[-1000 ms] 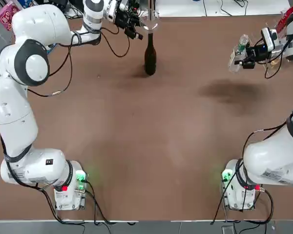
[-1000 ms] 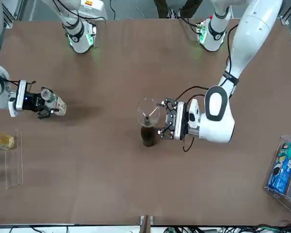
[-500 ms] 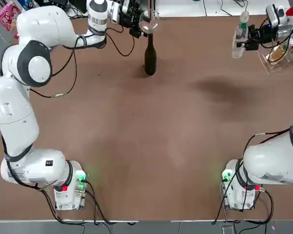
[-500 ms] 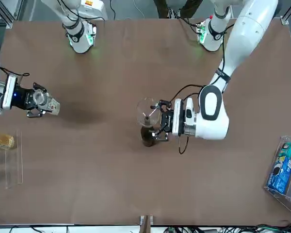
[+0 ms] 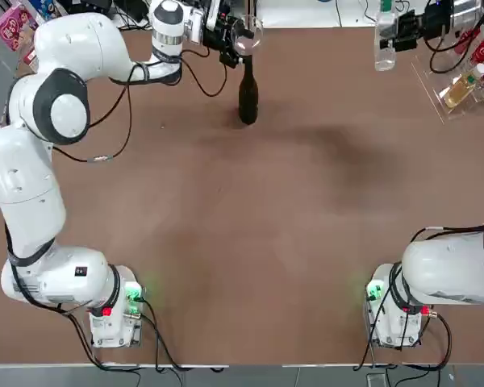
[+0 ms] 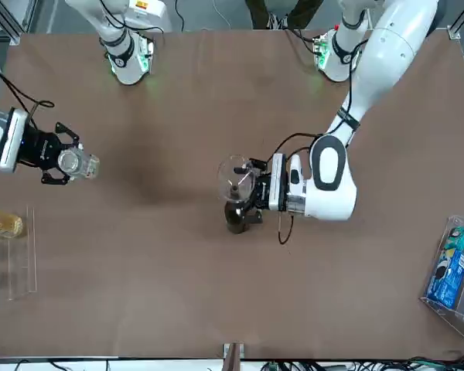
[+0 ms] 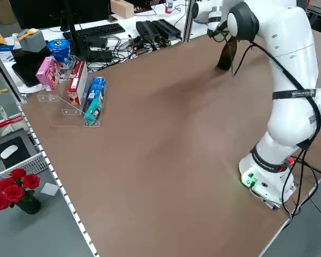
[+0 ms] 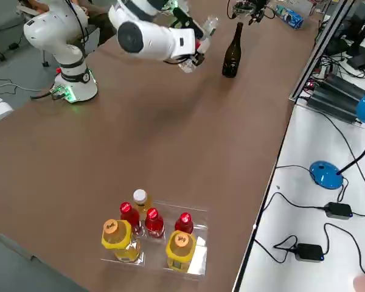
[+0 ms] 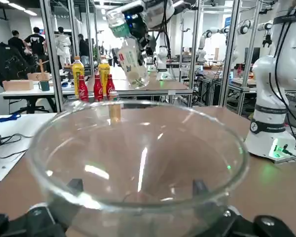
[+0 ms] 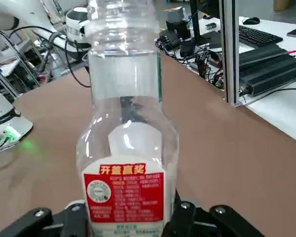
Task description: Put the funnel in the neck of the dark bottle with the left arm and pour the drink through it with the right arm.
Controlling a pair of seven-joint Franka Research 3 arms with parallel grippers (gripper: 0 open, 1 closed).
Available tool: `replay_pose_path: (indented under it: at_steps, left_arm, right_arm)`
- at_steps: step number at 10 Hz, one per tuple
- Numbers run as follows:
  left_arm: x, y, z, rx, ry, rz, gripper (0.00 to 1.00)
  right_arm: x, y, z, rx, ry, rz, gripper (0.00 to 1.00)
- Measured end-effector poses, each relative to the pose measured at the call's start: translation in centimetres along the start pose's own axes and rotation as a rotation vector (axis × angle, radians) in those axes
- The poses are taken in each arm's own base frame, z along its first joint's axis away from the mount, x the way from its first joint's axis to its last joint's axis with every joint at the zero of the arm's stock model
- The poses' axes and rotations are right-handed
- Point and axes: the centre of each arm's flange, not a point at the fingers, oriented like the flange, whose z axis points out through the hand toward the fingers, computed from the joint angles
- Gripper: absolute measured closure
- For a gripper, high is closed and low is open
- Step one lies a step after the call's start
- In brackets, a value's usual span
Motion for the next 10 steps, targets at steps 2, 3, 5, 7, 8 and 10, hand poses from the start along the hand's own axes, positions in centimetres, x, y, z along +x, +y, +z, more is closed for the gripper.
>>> replay_pose_path:
  at_steps: [2,3,5,7,8,10]
  left_arm:
    - [-0.4,0.3,1.2,-0.003,0.019,-0.021,0.0]
    - [-0.9,0.3,1.3,-0.001,0.027,-0.032,0.0]
    - [-1.4,0.3,1.4,0.0,0.036,-0.044,0.03]
    - [-1.3,0.3,1.5,0.002,0.042,-0.047,0.05]
    - [-1.2,0.3,1.4,0.003,0.043,-0.046,0.07]
    - [-1.3,0.1,1.0,0.007,0.045,-0.026,0.19]
  right_arm:
    - [3.4,-2.2,0.9,-0.033,-0.06,0.052,0.49]
    - [5.4,-3.5,1.6,-0.053,-0.086,0.087,0.49]
    - [9.5,-6.8,3.4,-0.102,-0.131,0.153,0.49]
    - [13.0,-10.5,6.1,-0.145,-0.171,0.204,0.49]
    - [14.3,-12.1,7.2,-0.166,-0.188,0.237,0.49]
    - [16.4,-15.3,9.6,-0.207,-0.221,0.307,0.49]
